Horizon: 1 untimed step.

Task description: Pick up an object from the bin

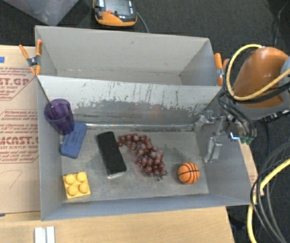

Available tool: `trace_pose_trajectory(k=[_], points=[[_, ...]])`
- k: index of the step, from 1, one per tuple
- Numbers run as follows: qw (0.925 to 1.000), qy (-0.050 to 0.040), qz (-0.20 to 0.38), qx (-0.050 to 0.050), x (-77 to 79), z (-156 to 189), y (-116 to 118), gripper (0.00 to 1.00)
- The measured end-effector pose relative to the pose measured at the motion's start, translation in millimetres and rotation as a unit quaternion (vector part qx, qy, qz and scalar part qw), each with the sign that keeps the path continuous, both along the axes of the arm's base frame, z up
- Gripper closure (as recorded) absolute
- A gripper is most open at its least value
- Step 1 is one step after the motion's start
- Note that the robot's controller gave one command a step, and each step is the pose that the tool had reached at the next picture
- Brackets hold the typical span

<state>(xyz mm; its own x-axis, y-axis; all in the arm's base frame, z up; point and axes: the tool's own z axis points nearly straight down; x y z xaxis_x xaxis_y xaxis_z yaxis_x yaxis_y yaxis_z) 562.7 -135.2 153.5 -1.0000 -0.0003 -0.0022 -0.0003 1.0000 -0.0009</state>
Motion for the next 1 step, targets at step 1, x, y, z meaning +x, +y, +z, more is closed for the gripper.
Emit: trace_pose_trajectory(k=[1], points=[[1.0,0.0,0.0,0.0,0.0,0.0,0.0,0.0]])
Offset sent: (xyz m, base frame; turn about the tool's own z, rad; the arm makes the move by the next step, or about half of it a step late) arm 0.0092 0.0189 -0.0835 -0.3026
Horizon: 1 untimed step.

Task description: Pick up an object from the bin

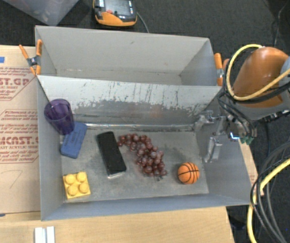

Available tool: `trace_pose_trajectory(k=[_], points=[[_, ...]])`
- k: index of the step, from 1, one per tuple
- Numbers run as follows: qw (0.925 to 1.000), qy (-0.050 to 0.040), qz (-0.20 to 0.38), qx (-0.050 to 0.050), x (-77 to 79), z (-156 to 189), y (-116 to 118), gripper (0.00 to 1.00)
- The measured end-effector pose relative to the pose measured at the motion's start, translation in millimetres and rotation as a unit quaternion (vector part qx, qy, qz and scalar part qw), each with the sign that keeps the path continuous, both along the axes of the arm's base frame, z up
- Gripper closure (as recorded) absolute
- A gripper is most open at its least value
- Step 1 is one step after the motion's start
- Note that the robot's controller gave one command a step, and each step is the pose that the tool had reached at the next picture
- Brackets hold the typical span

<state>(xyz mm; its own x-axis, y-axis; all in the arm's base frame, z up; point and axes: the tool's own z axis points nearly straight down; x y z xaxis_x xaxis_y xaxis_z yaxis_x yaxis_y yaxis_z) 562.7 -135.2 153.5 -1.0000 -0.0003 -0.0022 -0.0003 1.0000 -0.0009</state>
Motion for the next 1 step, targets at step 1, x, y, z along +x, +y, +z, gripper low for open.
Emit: trace_pose_trajectory(k=[1], points=[[0.9999,-0.0014,0.013,-0.001,1.5,-5.2,1.2,0.0]])
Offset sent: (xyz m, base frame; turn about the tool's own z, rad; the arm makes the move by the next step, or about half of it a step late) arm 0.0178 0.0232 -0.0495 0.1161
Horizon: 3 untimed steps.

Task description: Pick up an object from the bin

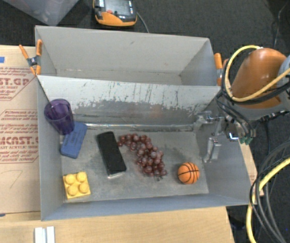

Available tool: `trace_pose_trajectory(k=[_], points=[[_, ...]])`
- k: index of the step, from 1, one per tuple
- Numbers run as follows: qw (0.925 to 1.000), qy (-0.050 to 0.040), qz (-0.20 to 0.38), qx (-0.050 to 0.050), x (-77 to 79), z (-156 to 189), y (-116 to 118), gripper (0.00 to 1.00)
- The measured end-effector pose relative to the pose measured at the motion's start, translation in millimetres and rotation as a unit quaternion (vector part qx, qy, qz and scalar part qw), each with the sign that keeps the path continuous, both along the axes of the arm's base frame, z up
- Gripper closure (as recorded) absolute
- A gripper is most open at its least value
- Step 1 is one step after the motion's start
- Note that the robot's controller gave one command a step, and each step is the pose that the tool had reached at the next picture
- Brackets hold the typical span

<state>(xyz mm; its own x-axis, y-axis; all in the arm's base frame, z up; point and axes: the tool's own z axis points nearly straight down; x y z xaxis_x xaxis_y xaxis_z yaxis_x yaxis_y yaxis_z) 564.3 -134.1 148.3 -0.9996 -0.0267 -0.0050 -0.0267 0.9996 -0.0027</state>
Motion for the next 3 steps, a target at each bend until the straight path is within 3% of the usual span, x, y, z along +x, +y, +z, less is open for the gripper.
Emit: trace_pose_trajectory(k=[1,2,3], points=[[0.9979,0.0,-0.065,0.001,13.9,-38,19,0.0],[0.9988,-0.0009,-0.049,0.001,9.9,-48,29,0.0],[0.9875,-0.0023,0.157,-0.001,-4.0,-11,28,0.0]])
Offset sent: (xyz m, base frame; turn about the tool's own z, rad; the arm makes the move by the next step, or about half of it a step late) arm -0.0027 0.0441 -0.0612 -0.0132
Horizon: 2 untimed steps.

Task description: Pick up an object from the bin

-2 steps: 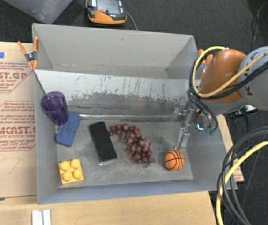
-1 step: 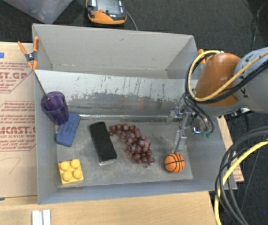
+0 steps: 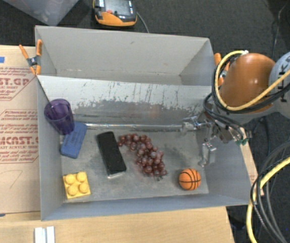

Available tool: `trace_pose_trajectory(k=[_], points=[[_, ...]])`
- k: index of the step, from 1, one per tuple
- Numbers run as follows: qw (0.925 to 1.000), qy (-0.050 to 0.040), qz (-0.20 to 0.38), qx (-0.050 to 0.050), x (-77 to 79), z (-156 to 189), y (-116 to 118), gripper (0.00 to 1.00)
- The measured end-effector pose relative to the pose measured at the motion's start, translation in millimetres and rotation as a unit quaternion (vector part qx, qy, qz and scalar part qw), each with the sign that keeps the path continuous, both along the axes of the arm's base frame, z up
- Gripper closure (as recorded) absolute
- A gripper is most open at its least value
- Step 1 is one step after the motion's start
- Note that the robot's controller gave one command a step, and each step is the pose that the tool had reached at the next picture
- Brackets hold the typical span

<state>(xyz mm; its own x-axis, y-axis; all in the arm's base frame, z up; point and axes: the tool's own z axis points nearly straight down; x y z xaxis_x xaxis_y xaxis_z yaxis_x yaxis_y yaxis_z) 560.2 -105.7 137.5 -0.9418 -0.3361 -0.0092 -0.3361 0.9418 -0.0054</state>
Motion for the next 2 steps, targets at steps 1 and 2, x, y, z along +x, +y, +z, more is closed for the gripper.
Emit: trace_pose_trajectory(k=[1,2], points=[[0.9892,0.0027,-0.147,0.002,10.6,-64,37,0.0],[0.9998,-0.0035,-0.019,0.0,-3.7,-67,66,0.0]])
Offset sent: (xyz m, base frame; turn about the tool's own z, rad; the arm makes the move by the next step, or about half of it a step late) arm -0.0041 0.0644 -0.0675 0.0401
